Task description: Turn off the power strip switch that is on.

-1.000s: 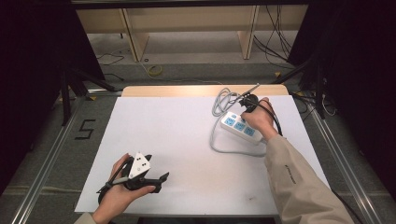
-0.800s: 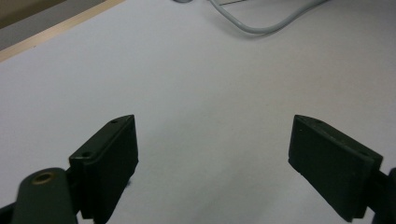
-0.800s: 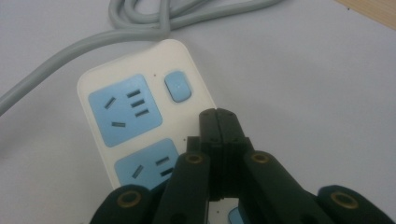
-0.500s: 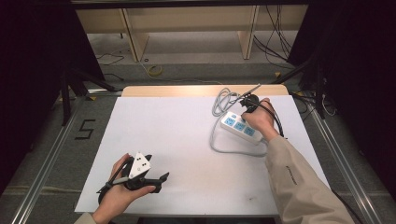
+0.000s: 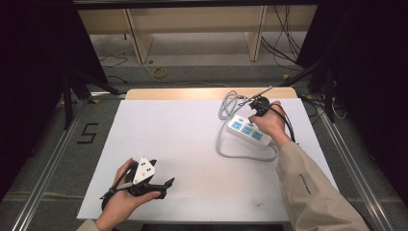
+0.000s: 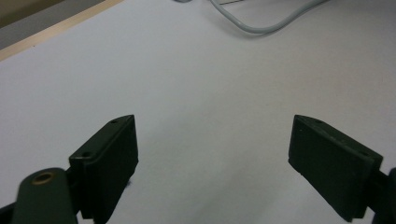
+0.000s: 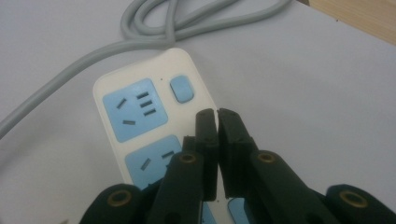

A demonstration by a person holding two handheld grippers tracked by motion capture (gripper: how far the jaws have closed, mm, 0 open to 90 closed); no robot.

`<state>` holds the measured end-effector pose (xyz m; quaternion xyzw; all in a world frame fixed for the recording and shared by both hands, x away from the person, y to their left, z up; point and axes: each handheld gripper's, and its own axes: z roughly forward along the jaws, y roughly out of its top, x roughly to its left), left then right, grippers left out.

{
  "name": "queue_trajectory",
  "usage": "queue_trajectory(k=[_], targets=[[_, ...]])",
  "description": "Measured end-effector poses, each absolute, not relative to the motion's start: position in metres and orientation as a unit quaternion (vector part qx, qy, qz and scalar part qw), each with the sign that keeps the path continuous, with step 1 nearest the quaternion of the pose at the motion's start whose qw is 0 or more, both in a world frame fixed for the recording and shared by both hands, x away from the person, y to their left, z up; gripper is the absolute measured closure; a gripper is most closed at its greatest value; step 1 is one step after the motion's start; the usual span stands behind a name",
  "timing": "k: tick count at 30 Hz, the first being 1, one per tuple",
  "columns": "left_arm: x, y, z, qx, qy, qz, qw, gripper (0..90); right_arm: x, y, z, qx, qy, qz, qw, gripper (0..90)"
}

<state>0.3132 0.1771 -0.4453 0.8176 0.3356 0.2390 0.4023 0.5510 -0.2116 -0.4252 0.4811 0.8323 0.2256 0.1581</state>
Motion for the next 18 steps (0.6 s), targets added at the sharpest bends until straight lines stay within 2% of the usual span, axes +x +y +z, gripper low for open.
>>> queue_trajectory(k=[18], targets=[[0.313, 0.177, -0.445, 0.817, 0.337, 0.24, 0.401, 15.5, 0.535, -0.218, -0.424, 0.473, 0.832, 0.242, 0.157, 79.7]])
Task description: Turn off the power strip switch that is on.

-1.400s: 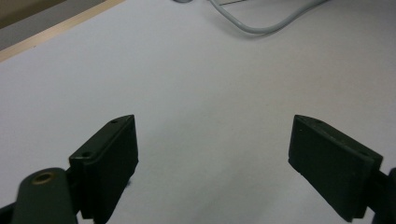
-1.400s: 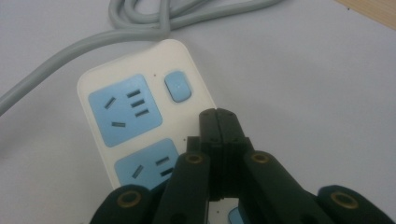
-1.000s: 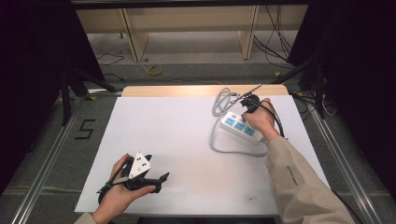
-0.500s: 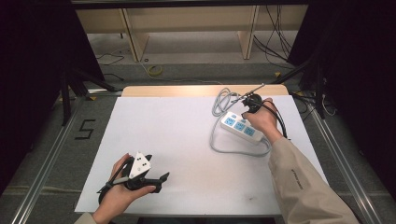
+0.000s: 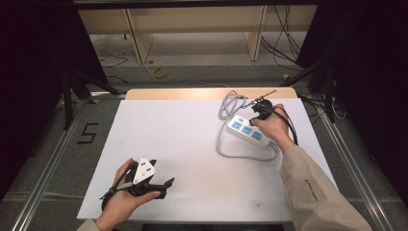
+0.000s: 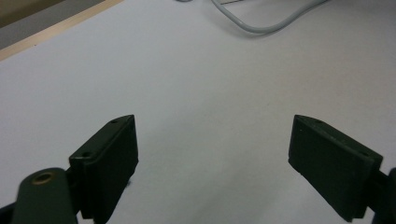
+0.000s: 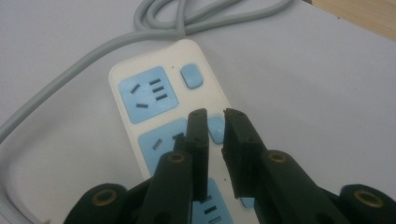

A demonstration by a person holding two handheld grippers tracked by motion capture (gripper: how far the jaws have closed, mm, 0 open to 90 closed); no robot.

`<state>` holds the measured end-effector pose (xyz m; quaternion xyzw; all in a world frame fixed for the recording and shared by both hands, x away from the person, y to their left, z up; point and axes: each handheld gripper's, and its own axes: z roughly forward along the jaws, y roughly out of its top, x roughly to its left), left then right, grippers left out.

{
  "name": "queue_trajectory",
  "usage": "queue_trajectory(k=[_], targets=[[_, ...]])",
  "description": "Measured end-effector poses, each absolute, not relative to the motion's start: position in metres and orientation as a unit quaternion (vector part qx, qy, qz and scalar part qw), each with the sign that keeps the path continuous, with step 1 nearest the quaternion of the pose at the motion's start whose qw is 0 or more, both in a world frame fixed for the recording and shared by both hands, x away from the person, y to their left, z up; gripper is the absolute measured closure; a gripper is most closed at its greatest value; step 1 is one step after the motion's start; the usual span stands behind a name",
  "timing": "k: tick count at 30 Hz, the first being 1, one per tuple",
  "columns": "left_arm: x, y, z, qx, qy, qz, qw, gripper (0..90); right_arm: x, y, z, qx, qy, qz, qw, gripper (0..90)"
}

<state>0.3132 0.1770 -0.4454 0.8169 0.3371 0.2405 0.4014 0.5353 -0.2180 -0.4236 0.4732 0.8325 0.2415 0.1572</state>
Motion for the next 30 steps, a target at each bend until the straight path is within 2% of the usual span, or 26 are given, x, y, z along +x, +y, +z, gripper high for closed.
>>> queue_trajectory(k=[18, 30], targets=[[0.313, 0.176, -0.446, 0.816, 0.34, 0.24, 0.402, 15.5, 0.511, -0.222, -0.418, 0.456, 0.833, 0.268, 0.162, 66.5], [0.314, 0.176, -0.446, 0.816, 0.342, 0.238, 0.401, 15.6, 0.495, -0.222, -0.415, 0.445, 0.834, 0.282, 0.161, 61.6]])
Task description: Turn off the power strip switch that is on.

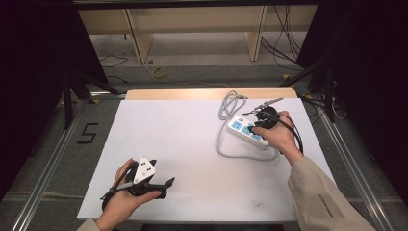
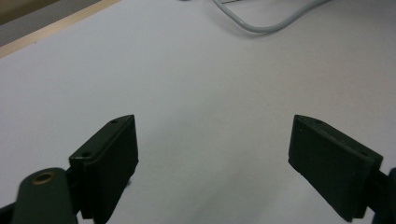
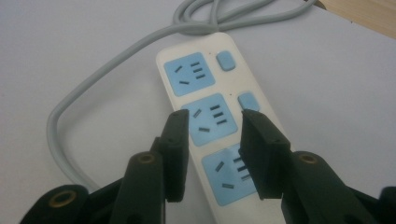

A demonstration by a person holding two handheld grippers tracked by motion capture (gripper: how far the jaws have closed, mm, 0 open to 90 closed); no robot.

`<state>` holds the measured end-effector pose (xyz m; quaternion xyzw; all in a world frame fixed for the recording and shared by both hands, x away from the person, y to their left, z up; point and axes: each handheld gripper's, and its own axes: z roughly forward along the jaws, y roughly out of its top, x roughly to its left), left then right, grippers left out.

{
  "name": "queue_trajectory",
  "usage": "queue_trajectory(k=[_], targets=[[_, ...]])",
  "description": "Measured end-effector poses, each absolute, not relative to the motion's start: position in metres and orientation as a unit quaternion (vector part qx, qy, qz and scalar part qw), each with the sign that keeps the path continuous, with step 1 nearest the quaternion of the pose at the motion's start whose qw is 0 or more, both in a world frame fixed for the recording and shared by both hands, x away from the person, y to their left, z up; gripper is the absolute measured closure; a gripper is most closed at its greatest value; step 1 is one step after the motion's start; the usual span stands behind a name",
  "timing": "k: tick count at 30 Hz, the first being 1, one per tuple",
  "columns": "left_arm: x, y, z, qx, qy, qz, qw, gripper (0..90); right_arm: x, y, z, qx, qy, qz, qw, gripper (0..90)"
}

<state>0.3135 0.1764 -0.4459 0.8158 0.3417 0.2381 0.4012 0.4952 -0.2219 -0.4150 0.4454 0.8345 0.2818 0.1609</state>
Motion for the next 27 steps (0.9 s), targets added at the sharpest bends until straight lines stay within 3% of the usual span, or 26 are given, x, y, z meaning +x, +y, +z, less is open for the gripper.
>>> queue_trajectory(k=[27], targets=[[0.314, 0.174, -0.447, 0.815, 0.345, 0.234, 0.403, 15.6, 0.45, -0.226, -0.414, 0.42, 0.834, 0.321, 0.155, 44.1]])
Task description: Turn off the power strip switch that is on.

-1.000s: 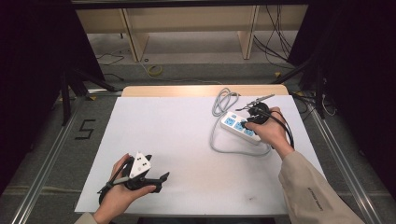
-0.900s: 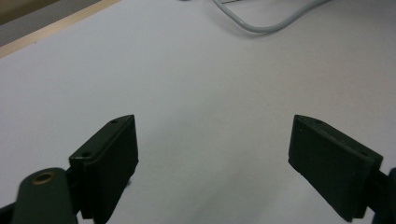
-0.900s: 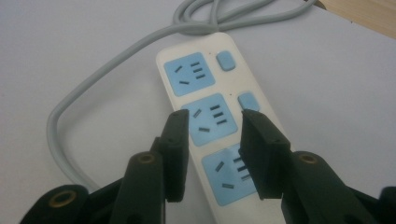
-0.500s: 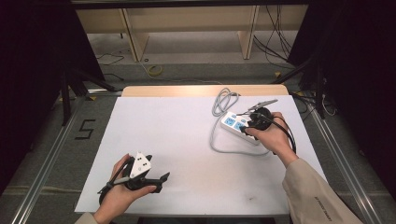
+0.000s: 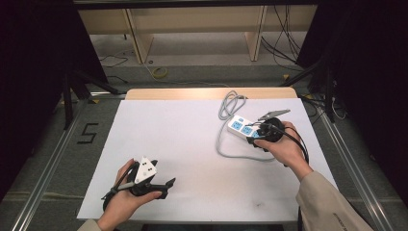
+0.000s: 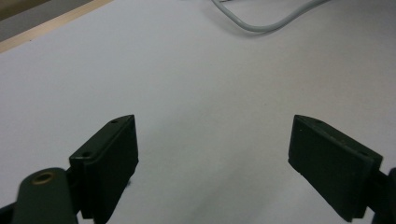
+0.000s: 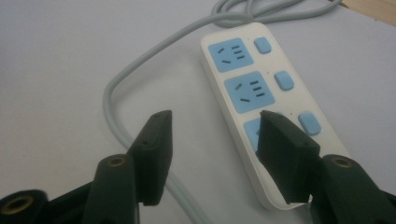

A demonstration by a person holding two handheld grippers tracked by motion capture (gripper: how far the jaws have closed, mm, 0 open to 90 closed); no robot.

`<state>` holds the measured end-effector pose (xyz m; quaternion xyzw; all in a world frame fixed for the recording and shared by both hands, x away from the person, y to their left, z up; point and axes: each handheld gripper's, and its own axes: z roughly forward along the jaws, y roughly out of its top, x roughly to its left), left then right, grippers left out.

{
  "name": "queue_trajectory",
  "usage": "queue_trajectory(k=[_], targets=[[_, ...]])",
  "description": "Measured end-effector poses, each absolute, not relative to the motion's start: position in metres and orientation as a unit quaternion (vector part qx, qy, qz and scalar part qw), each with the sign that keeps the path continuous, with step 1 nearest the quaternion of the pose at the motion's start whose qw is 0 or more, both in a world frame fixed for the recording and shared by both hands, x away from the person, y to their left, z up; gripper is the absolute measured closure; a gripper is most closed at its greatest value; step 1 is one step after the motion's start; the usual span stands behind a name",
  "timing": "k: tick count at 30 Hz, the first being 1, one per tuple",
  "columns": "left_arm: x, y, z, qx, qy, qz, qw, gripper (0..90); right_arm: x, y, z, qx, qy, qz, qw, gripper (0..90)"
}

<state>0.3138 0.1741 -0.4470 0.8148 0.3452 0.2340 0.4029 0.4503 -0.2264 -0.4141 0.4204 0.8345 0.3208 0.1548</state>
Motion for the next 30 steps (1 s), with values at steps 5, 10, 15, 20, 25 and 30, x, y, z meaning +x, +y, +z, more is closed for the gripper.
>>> queue_trajectory(k=[5, 10, 15, 20, 25, 30], targets=[[0.314, 0.174, -0.447, 0.815, 0.346, 0.232, 0.402, 15.6, 0.437, -0.232, -0.417, 0.418, 0.83, 0.336, 0.149, 39.9], [0.315, 0.175, -0.447, 0.816, 0.346, 0.23, 0.401, 15.6, 0.426, -0.234, -0.419, 0.413, 0.829, 0.348, 0.146, 35.7], [0.315, 0.175, -0.447, 0.817, 0.347, 0.228, 0.4, 15.6, 0.405, -0.242, -0.421, 0.406, 0.824, 0.369, 0.144, 30.6], [0.315, 0.175, -0.448, 0.818, 0.35, 0.224, 0.399, 15.6, 0.385, -0.248, -0.425, 0.4, 0.818, 0.389, 0.139, 29.2], [0.314, 0.174, -0.448, 0.819, 0.349, 0.223, 0.398, 15.6, 0.369, -0.254, -0.431, 0.394, 0.815, 0.401, 0.14, 28.9], [0.314, 0.174, -0.448, 0.82, 0.347, 0.222, 0.397, 15.5, 0.352, -0.261, -0.439, 0.392, 0.81, 0.411, 0.143, 28.0]])
